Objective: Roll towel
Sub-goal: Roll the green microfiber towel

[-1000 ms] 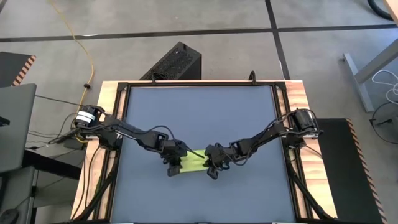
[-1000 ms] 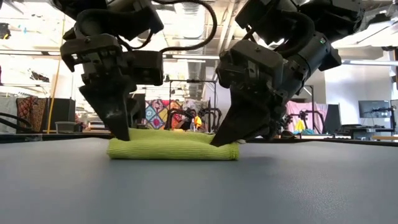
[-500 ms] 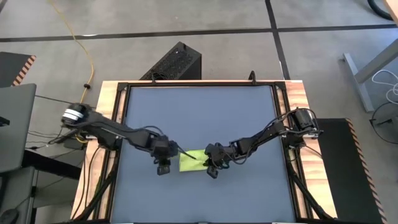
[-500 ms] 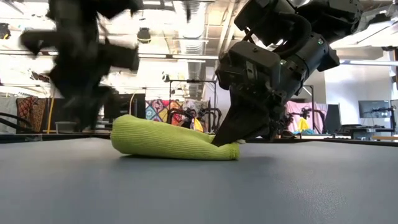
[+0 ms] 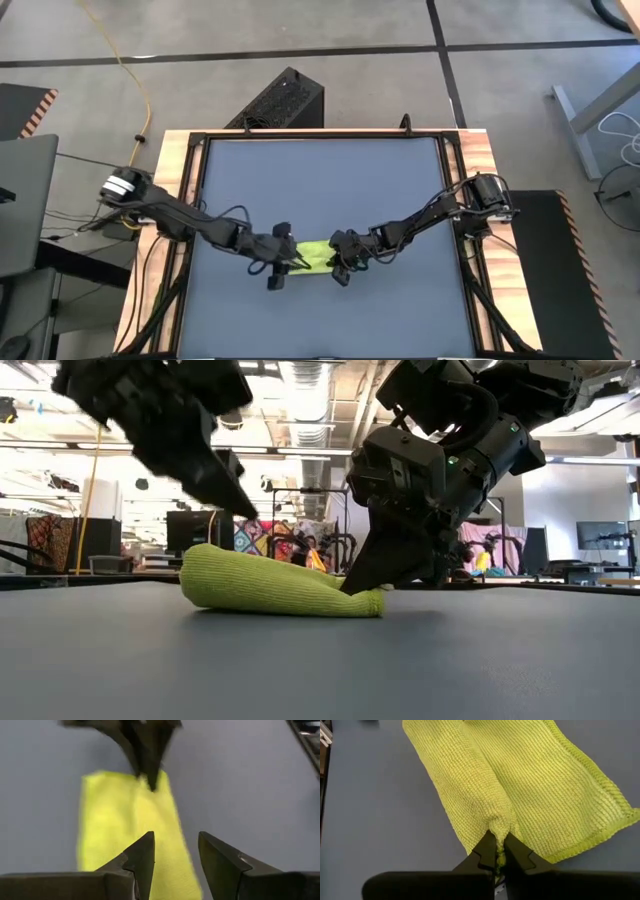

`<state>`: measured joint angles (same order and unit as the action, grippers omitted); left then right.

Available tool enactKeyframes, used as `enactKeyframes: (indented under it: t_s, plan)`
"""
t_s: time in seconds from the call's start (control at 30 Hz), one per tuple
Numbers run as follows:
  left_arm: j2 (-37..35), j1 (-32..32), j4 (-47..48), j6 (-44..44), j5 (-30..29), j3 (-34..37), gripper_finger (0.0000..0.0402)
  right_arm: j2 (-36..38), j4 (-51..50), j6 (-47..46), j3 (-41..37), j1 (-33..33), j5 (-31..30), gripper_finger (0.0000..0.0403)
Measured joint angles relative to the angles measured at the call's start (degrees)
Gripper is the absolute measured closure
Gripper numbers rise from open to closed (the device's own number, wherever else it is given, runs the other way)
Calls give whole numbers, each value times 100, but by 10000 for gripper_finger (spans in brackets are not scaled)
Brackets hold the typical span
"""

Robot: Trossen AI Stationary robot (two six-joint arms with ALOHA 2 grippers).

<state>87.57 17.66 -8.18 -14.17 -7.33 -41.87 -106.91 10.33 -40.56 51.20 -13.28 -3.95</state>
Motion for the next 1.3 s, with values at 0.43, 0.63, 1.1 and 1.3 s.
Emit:
enactKeyframes:
  t_s: [0.43, 0.63, 1.1, 1.3]
  plan:
    - [876, -271, -65, -634, 278, -4, 282, -2, -2, -533, 0, 29, 211, 368]
    - [1092, -379, -62, -930, 667, -17, 366, -2, -2, -1082, -1, 84, 270, 353]
    - [1090, -946, 464, -1288, 1843, -28, 390, 506, -396, -679, -28, 497, 1434, 227]
    - [1093, -1139, 508, -1550, 2144, -19, 390, 1205, -1443, -332, -26, 582, 1144, 203]
